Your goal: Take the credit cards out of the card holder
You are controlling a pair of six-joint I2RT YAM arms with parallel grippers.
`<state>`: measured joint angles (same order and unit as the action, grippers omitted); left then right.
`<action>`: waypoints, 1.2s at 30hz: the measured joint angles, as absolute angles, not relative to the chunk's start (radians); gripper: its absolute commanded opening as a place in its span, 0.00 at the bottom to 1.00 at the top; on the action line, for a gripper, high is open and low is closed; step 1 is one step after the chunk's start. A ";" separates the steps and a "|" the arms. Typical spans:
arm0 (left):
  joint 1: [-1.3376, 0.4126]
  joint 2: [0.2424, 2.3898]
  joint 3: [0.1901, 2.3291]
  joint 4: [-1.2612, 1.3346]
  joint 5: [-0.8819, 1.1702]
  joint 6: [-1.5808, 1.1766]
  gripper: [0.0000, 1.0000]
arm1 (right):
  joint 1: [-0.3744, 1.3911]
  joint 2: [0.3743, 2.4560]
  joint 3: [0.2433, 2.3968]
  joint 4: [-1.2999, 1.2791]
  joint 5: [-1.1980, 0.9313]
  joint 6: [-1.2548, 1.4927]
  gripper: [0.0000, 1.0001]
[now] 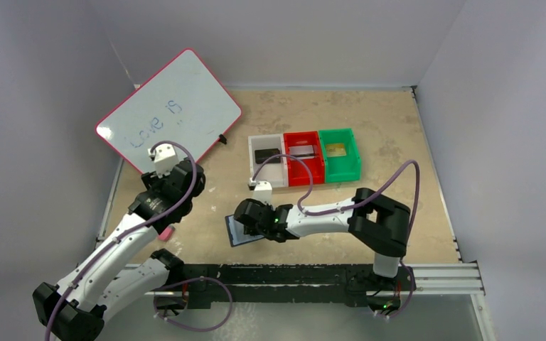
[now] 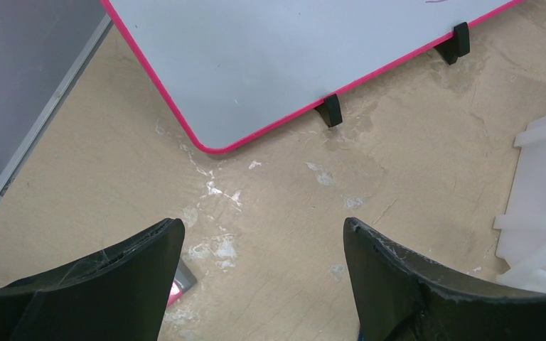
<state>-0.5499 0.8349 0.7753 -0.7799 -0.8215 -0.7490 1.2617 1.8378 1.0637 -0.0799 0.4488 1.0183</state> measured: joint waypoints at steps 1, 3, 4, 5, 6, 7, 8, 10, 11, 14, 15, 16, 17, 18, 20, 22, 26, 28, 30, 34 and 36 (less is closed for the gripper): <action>-0.550 0.836 0.775 -0.780 -0.821 -0.749 0.82 | 1.257 1.830 1.049 -0.063 0.439 1.020 0.00; -0.550 0.838 0.775 -0.779 -0.814 -0.748 0.82 | 1.246 1.813 1.019 -0.027 0.415 1.022 0.00; -0.550 0.839 0.775 -0.778 -0.809 -0.748 0.82 | 1.240 1.804 1.002 -0.006 0.400 1.023 0.00; -0.550 0.839 0.775 -0.775 -0.798 -0.745 0.82 | 1.234 1.796 0.984 0.016 0.387 1.024 0.00; -0.550 0.839 0.775 -0.770 -0.785 -0.740 0.82 | 1.227 1.787 0.966 0.035 0.372 1.026 0.00; -0.550 0.839 0.775 -0.764 -0.768 -0.739 0.82 | 1.217 1.779 0.944 0.062 0.350 1.032 0.00; -0.550 0.839 0.775 -0.759 -0.749 -0.738 0.82 | 1.212 1.776 0.931 0.080 0.339 1.036 0.00; -0.549 0.838 0.775 -0.746 -0.696 -0.739 0.80 | 1.201 1.763 0.899 0.123 0.310 1.038 0.00; -0.549 0.837 0.774 -0.734 -0.658 -0.739 0.80 | 1.192 1.755 0.878 0.151 0.292 1.040 0.00; -0.549 0.830 0.753 -0.685 -0.530 -0.748 0.77 | 1.169 1.733 0.823 0.217 0.240 1.048 0.00; -0.549 0.830 0.744 -0.674 -0.498 -0.750 0.75 | 1.163 1.727 0.811 0.233 0.228 1.051 0.00; -0.549 0.831 0.733 -0.661 -0.457 -0.755 0.74 | 1.156 1.721 0.794 0.251 0.215 1.055 0.00; -0.549 0.833 0.721 -0.649 -0.418 -0.762 0.73 | 1.151 1.713 0.778 0.268 0.204 1.058 0.00; -0.549 0.837 0.709 -0.636 -0.376 -0.768 0.73 | 1.145 1.705 0.760 0.286 0.191 1.062 0.00; -0.549 0.847 0.683 -0.601 -0.288 -0.783 0.72 | 1.131 1.684 0.716 0.326 0.169 1.073 0.00; -0.549 0.856 0.654 -0.553 -0.193 -0.804 0.71 | 1.116 1.659 0.666 0.371 0.138 1.088 0.00; -0.551 0.856 0.569 -0.422 -0.021 -0.878 0.70 | 1.098 1.650 0.609 0.455 0.098 1.133 0.00; -0.567 0.847 0.519 -0.366 0.027 -0.925 0.70 | 1.093 1.650 0.584 0.497 0.086 1.161 0.00; -0.597 0.834 0.483 -0.334 0.041 -0.961 0.70 | 1.092 1.650 0.561 0.536 0.083 1.190 0.00; -0.729 0.835 0.446 -0.273 0.022 -1.029 0.68 | 1.091 1.650 0.537 0.575 0.082 1.229 0.00; -0.798 0.865 0.441 -0.242 0.000 -1.059 0.68 | 1.091 1.650 0.530 0.585 0.082 1.243 0.00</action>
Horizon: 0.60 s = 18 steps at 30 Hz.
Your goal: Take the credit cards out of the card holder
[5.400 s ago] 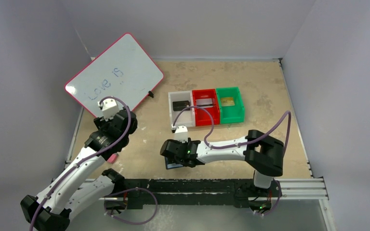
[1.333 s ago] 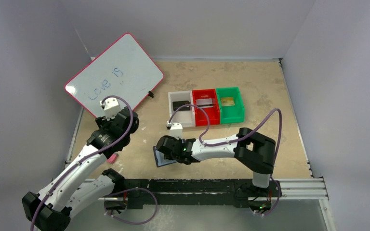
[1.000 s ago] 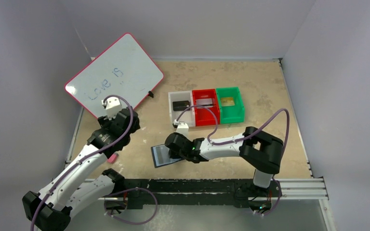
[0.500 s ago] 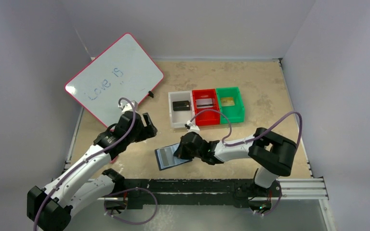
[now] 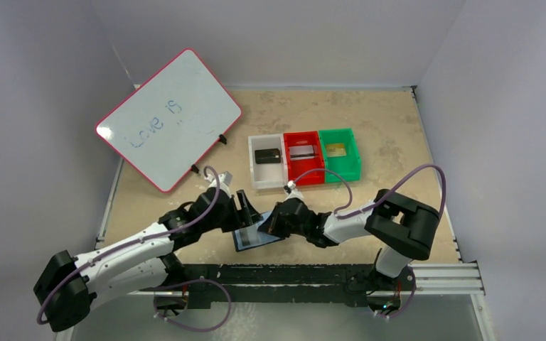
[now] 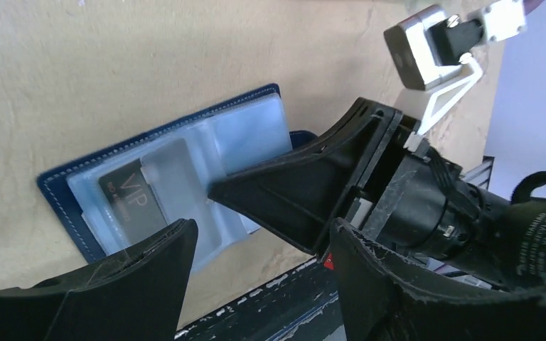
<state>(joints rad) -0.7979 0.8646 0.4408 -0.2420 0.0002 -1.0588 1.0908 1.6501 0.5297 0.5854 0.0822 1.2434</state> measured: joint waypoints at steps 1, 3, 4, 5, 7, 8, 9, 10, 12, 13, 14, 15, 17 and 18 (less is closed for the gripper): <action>-0.823 0.878 0.439 -0.233 -0.012 -1.068 0.68 | 1.091 1.650 0.529 0.587 0.082 1.249 0.00; -0.868 0.910 0.429 -0.220 -0.052 -1.097 0.67 | 1.091 1.650 0.522 0.595 0.082 1.261 0.00; -0.883 0.925 0.423 -0.218 -0.073 -1.110 0.67 | 1.090 1.650 0.519 0.599 0.083 1.269 0.00; -0.895 0.938 0.417 -0.218 -0.093 -1.121 0.67 | 1.090 1.650 0.515 0.604 0.083 1.276 0.00; -0.915 0.960 0.410 -0.220 -0.131 -1.139 0.66 | 1.090 1.650 0.507 0.615 0.083 1.288 0.00; -0.927 0.974 0.410 -0.222 -0.153 -1.145 0.66 | 1.090 1.650 0.501 0.624 0.083 1.296 0.00; -0.939 0.988 0.410 -0.222 -0.177 -1.152 0.67 | 1.090 1.650 0.498 0.629 0.082 1.302 0.00; -0.953 1.003 0.410 -0.224 -0.197 -1.160 0.67 | 1.090 1.650 0.493 0.635 0.082 1.308 0.00; -0.977 1.034 0.410 -0.222 -0.227 -1.168 0.66 | 1.087 1.650 0.484 0.651 0.082 1.320 0.00; -0.986 1.050 0.412 -0.205 -0.240 -1.171 0.66 | 1.087 1.652 0.479 0.659 0.081 1.325 0.00; -0.994 1.068 0.417 -0.189 -0.253 -1.176 0.65 | 1.086 1.655 0.475 0.672 0.079 1.330 0.00; -1.004 1.089 0.422 -0.174 -0.268 -1.181 0.65 | 1.085 1.658 0.471 0.684 0.076 1.333 0.00; -1.021 1.133 0.441 -0.157 -0.300 -1.190 0.65 | 1.084 1.663 0.461 0.708 0.069 1.340 0.01; -1.032 1.156 0.453 -0.151 -0.316 -1.193 0.65 | 1.082 1.663 0.456 0.716 0.067 1.343 0.02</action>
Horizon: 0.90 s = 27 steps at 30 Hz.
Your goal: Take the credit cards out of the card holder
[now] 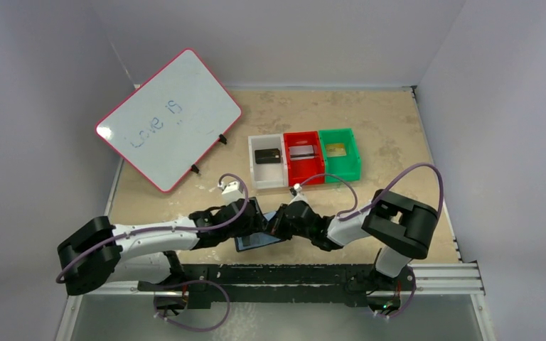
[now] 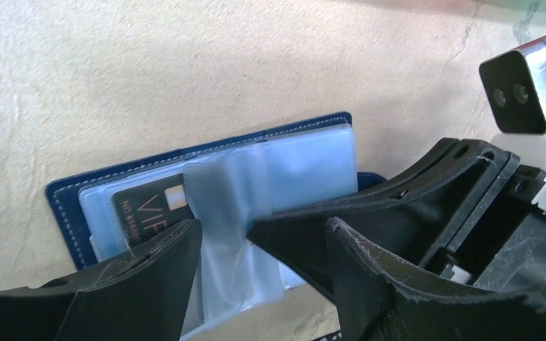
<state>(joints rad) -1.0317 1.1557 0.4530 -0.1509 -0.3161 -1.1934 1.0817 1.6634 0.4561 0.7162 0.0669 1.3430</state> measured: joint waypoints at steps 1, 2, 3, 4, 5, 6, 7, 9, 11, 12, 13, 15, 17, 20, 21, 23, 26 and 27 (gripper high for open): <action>-1.040 1.175 0.462 -0.145 -0.328 -1.194 0.64 | 1.080 1.663 0.451 0.724 0.064 1.346 0.03; -1.051 1.197 0.473 -0.138 -0.344 -1.195 0.64 | 1.079 1.663 0.447 0.731 0.063 1.347 0.04; -1.062 1.216 0.481 -0.130 -0.356 -1.197 0.64 | 1.079 1.663 0.442 0.738 0.063 1.348 0.05; -1.071 1.229 0.488 -0.127 -0.369 -1.197 0.63 | 1.077 1.663 0.438 0.743 0.062 1.354 0.06; -1.079 1.238 0.493 -0.123 -0.381 -1.200 0.63 | 1.072 1.663 0.432 0.750 0.059 1.360 0.07; -1.087 1.243 0.494 -0.119 -0.393 -1.205 0.63 | 1.070 1.663 0.429 0.754 0.059 1.364 0.08; -1.092 1.245 0.494 -0.116 -0.401 -1.211 0.63 | 1.069 1.663 0.426 0.759 0.058 1.367 0.10; -1.101 1.245 0.494 -0.112 -0.415 -1.219 0.63 | 1.068 1.663 0.423 0.764 0.057 1.370 0.19; -1.105 1.242 0.493 -0.112 -0.426 -1.229 0.63 | 1.065 1.663 0.422 0.766 0.056 1.374 0.27; -1.105 1.237 0.493 -0.113 -0.430 -1.234 0.63 | 1.063 1.660 0.421 0.769 0.056 1.377 0.30; -1.105 1.230 0.493 -0.113 -0.437 -1.238 0.62 | 1.059 1.655 0.421 0.769 0.057 1.376 0.34; -1.106 1.222 0.493 -0.110 -0.450 -1.246 0.62 | 1.054 1.645 0.420 0.766 0.061 1.373 0.39; -1.106 1.213 0.493 -0.108 -0.461 -1.249 0.62 | 1.048 1.627 0.419 0.753 0.066 1.357 0.39; -1.106 1.207 0.492 -0.091 -0.463 -1.260 0.61 | 1.047 1.600 0.422 0.712 0.086 1.320 0.35; -1.106 1.208 0.491 -0.084 -0.462 -1.264 0.61 | 1.047 1.589 0.424 0.696 0.093 1.304 0.31; -1.106 1.206 0.481 -0.065 -0.459 -1.267 0.60 | 1.047 1.577 0.431 0.666 0.103 1.271 0.23; -1.106 1.203 0.459 -0.034 -0.453 -1.275 0.60 | 1.048 1.573 0.448 0.628 0.104 1.243 0.15; -1.106 1.202 0.453 -0.023 -0.451 -1.276 0.60 | 1.048 1.571 0.451 0.621 0.104 1.237 0.13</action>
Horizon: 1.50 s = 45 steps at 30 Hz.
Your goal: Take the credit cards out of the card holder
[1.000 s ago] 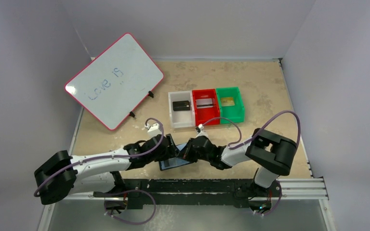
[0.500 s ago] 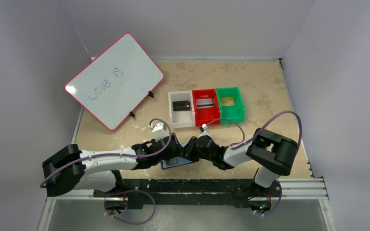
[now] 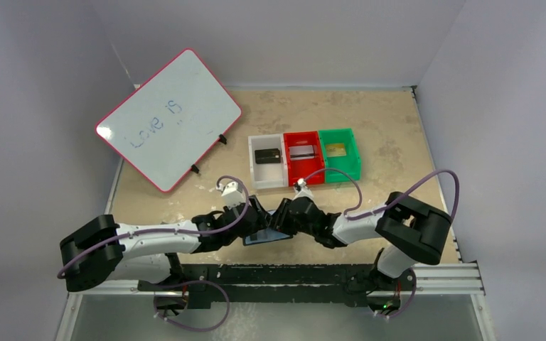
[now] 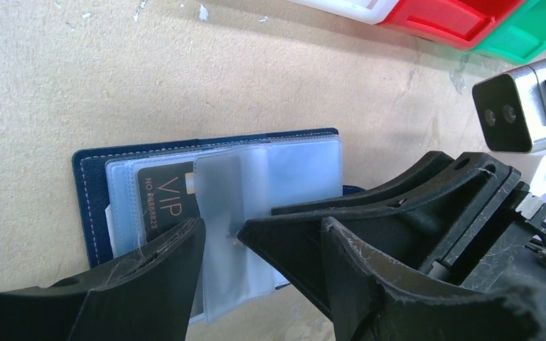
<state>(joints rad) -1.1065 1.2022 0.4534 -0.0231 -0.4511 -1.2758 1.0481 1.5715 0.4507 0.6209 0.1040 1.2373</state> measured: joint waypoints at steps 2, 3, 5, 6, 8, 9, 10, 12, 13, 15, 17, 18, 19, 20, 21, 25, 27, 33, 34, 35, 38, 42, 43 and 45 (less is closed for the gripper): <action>-1.106 1.202 0.440 0.002 -0.446 -1.283 0.59 | 1.048 1.571 0.451 0.619 0.104 1.234 0.10; -1.106 1.202 0.431 0.019 -0.442 -1.285 0.59 | 1.048 1.571 0.451 0.619 0.104 1.233 0.10; -1.106 1.204 0.417 0.039 -0.423 -1.291 0.59 | 1.052 1.571 0.448 0.619 0.093 1.227 0.08; -1.107 1.206 0.408 0.048 -0.412 -1.292 0.58 | 1.057 1.571 0.445 0.619 0.088 1.227 0.06; -1.109 1.205 0.393 0.076 -0.399 -1.300 0.58 | 1.066 1.571 0.434 0.625 0.084 1.230 0.01; -1.108 1.205 0.389 0.091 -0.393 -1.303 0.58 | 1.067 1.571 0.427 0.633 0.083 1.232 0.00; -1.108 1.204 0.383 0.100 -0.392 -1.308 0.57 | 1.067 1.571 0.420 0.643 0.081 1.237 0.00; -1.108 1.201 0.372 0.116 -0.390 -1.322 0.57 | 1.067 1.571 0.400 0.673 0.080 1.250 0.00; -1.108 1.197 0.368 0.120 -0.389 -1.328 0.57 | 1.067 1.571 0.388 0.693 0.079 1.258 0.00; -1.109 1.185 0.360 0.119 -0.389 -1.343 0.57 | 1.067 1.571 0.367 0.724 0.078 1.277 0.00; -1.109 1.171 0.355 0.111 -0.390 -1.351 0.57 | 1.067 1.570 0.344 0.757 0.079 1.300 0.00; -1.109 1.160 0.353 0.101 -0.393 -1.353 0.58 | 1.067 1.570 0.331 0.775 0.079 1.312 0.00; -1.109 1.148 0.351 0.088 -0.398 -1.354 0.58 | 1.067 1.570 0.319 0.792 0.079 1.326 0.00; -1.109 1.134 0.350 0.075 -0.404 -1.355 0.59 | 1.067 1.570 0.308 0.807 0.079 1.338 0.00; -1.109 1.122 0.350 0.063 -0.410 -1.356 0.59 | 1.067 1.570 0.296 0.823 0.080 1.352 0.00; -1.109 1.073 0.351 0.003 -0.449 -1.359 0.60 | 1.067 1.570 0.255 0.876 0.081 1.400 0.00; -1.109 1.071 0.351 -0.018 -0.461 -1.357 0.61 | 1.067 1.570 0.250 0.884 0.083 1.413 0.00; -1.108 1.143 0.388 -0.043 -0.472 -1.324 0.61 | 1.067 1.572 0.246 0.890 0.083 1.433 0.00; -1.108 1.161 0.399 -0.041 -0.474 -1.317 0.61 | 1.067 1.573 0.245 0.890 0.083 1.435 0.00; -1.108 1.180 0.409 -0.034 -0.477 -1.309 0.61 | 1.066 1.574 0.244 0.894 0.083 1.437 0.00; -1.108 1.211 0.420 -0.012 -0.480 -1.287 0.61 | 1.066 1.578 0.241 0.903 0.083 1.443 0.00; -1.108 1.229 0.431 -0.001 -0.485 -1.263 0.61 | 1.066 1.579 0.241 0.906 0.083 1.448 0.00; -1.108 1.229 0.434 -0.003 -0.486 -1.261 0.61 | 1.066 1.580 0.241 0.907 0.083 1.448 0.00; -1.108 1.229 0.437 -0.004 -0.488 -1.254 0.61 | 1.066 1.583 0.240 0.911 0.083 1.449 0.00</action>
<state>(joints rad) -1.1084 1.2285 0.4374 -0.0044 -0.4881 -1.2537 1.0657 1.5829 0.2401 0.9112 0.0834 1.4494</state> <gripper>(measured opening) 0.612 0.005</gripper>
